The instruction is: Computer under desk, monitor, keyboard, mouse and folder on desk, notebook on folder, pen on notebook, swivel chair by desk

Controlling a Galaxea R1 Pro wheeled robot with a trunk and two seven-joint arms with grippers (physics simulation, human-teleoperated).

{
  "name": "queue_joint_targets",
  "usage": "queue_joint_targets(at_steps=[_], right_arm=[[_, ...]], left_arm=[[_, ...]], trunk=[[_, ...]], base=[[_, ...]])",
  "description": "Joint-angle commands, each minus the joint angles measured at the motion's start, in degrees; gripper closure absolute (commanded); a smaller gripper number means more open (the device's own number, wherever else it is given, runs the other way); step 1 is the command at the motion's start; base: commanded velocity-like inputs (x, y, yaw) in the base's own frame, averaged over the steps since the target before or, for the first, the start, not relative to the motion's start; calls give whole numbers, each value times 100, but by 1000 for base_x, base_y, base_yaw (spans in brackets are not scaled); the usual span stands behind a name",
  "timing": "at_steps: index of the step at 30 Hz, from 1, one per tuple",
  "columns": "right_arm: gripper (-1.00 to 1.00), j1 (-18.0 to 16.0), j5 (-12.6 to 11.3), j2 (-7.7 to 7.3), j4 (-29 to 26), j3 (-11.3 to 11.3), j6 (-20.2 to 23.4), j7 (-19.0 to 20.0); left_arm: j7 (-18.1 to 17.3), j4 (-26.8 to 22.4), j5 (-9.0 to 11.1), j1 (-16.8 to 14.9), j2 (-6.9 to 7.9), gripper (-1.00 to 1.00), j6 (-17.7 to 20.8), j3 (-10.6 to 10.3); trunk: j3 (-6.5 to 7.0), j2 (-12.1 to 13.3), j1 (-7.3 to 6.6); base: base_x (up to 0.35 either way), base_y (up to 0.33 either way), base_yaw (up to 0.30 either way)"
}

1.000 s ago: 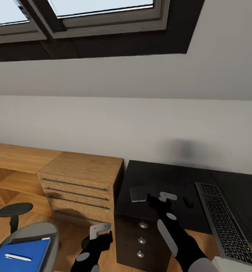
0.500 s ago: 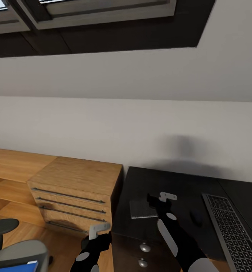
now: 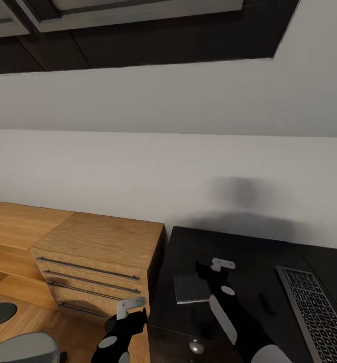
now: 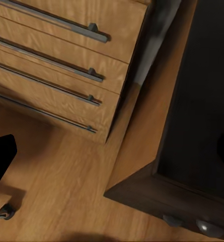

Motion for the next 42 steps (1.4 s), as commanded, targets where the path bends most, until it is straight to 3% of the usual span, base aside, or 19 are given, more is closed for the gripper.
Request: queue_joint_targets(at_steps=[1, 7, 14, 20, 24, 28, 31, 36, 42], right_arm=[[-100, -4, -28, -4, 17, 73, 25, -43], [-100, -12, -22, -3, 111, 373, 47, -46], [-100, -145, -19, -3, 267, 477, 100, -52], [-100, -740, -22, -3, 664, 497, 205, -67], [-100, -1301, -29, 3, 1231, 502, 256, -68], [-100, -1749, -31, 5, 1863, 504, 246, -58], [-100, -2281, -30, 23, 2732, 504, 221, -36], [-100, -2674, -45, 28, 3455, 500, 208, -24], [-100, -2765, -95, 40, 3638, 483, 247, 59]], left_arm=[[54, -9, 62, -5, 7, -100, 10, 28], [42, -86, 67, -5, 16, -100, 8, 268], [32, -251, 68, -4, 25, -100, 9, 380], [27, -299, 71, -6, 45, -100, 8, 409], [25, -322, 74, -5, 50, -100, 10, 416], [22, -371, 75, -5, 51, -100, 12, 418], [16, -441, 75, -2, 53, -100, 13, 418], [9, -699, 90, -2, 53, -100, 21, 419], [8, -885, 102, -4, 49, -100, 29, 419]], trunk=[[-7, -5, 1], [-7, -5, 1], [-7, -5, 1], [-7, -5, 1], [-7, -5, 1], [-7, -5, 1], [-7, -5, 1], [-7, -5, 1], [-7, -5, 1]], base=[[18, 1, 0], [9, 0, 0], [2, 0, 0], [0, 0, 0], [0, 0, 0], [0, 0, 0], [0, 0, 0], [0, 0, 0], [0, 0, 0]])
